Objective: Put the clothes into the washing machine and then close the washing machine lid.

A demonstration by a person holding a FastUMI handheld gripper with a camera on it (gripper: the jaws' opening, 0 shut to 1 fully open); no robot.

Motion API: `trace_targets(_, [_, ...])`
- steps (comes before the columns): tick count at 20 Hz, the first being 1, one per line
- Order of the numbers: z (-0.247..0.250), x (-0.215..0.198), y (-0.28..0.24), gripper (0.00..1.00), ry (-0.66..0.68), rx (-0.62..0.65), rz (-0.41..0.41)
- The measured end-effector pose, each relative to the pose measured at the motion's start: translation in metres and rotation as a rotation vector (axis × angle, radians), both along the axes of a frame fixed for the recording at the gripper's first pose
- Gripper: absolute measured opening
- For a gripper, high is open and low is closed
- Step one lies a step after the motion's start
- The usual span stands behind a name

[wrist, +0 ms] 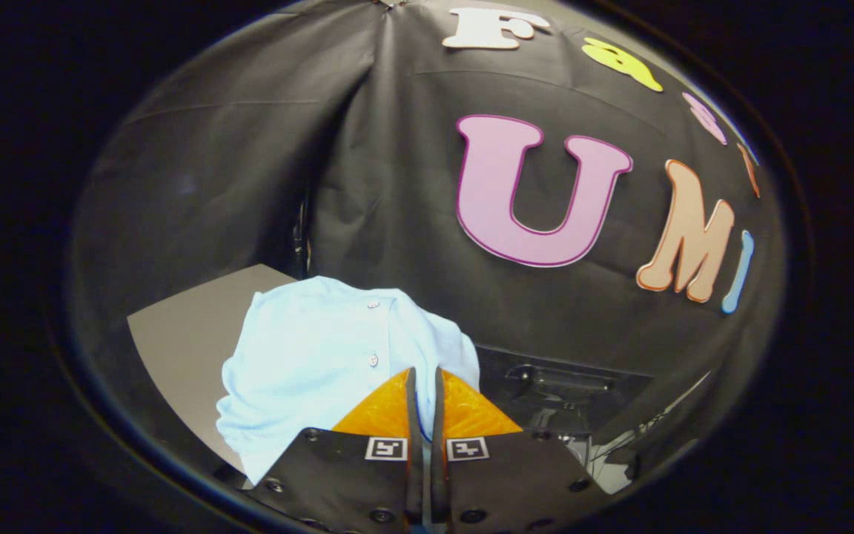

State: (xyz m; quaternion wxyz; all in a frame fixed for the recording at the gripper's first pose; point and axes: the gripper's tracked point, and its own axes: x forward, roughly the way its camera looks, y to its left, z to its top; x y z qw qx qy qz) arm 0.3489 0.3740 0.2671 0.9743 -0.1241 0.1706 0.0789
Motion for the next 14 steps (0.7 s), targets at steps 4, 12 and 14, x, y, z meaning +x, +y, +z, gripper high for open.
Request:
trace_targets(4, [-0.002,0.006,-0.035,0.05,-0.003,0.002,-0.063])
trace_targets(12, [-0.007,0.02,-0.112,0.05,-0.017,0.001,-0.21])
trace_targets(14, [-0.013,0.025,-0.13,0.05,-0.013,0.003,-0.245])
